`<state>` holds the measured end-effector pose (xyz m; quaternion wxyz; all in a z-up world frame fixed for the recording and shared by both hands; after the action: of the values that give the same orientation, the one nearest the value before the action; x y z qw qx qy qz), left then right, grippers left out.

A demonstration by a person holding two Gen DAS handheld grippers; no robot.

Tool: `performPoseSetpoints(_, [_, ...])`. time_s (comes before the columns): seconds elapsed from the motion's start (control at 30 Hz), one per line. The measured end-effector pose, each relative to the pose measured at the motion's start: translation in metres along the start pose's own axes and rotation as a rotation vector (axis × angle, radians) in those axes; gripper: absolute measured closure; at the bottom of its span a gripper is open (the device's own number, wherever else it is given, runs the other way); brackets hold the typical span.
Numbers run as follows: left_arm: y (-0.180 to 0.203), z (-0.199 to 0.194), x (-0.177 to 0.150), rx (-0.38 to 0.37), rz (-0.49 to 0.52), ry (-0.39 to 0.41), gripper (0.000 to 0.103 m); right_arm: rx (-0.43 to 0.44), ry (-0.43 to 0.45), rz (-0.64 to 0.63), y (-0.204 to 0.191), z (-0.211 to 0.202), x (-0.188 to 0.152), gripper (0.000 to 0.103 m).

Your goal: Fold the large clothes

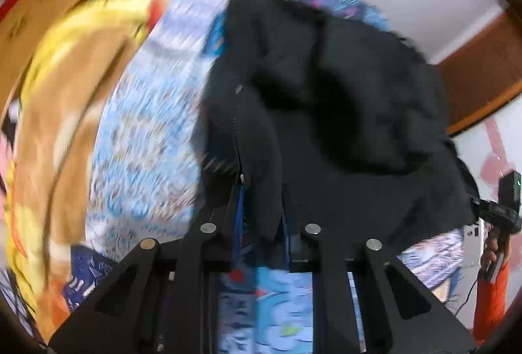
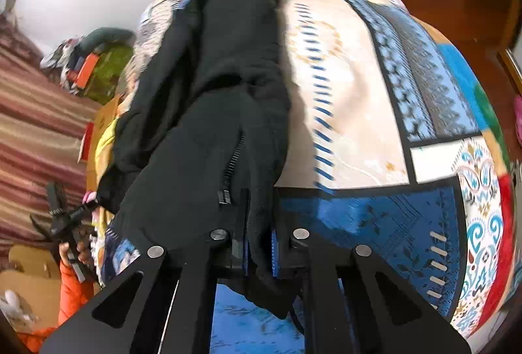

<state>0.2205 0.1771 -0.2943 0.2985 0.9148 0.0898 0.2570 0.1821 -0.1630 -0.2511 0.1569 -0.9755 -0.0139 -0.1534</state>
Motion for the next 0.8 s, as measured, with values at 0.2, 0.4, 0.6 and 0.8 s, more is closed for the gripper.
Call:
performPoseSetpoints(0.2, [0.062, -0.015, 0.046, -0.148, 0.044, 0.057, 0.090, 0.061, 0.108, -0.099, -0.042, -0.041, 0.037, 0.097])
performPoseSetpoints(0.4, [0.092, -0.040, 0.111, -0.188, 0.078, 0.142, 0.097, 0.080, 0.188, -0.112, -0.066, -0.058, 0.096, 0.097])
performPoseSetpoints(0.6, [0.089, -0.045, 0.180, -0.072, 0.139, 0.206, 0.097, 0.090, 0.225, -0.042, -0.061, -0.054, 0.155, 0.098])
performPoseSetpoints(0.8, [0.040, -0.015, 0.248, 0.123, 0.145, 0.234, 0.098, 0.037, 0.236, 0.033, -0.047, -0.018, 0.219, 0.098])
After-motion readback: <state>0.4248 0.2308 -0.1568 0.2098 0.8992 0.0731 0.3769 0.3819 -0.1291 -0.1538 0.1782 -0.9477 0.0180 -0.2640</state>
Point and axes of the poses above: each gripper's, at about its wrist camera, not at the fingertips, and z roughly the way its jaws point, y to its right, x to its top, the point moved 10 cm from there along z, roughly the way its jaws point, and after that the axes turned 14 degrees about -x, right-handed, at the moved point
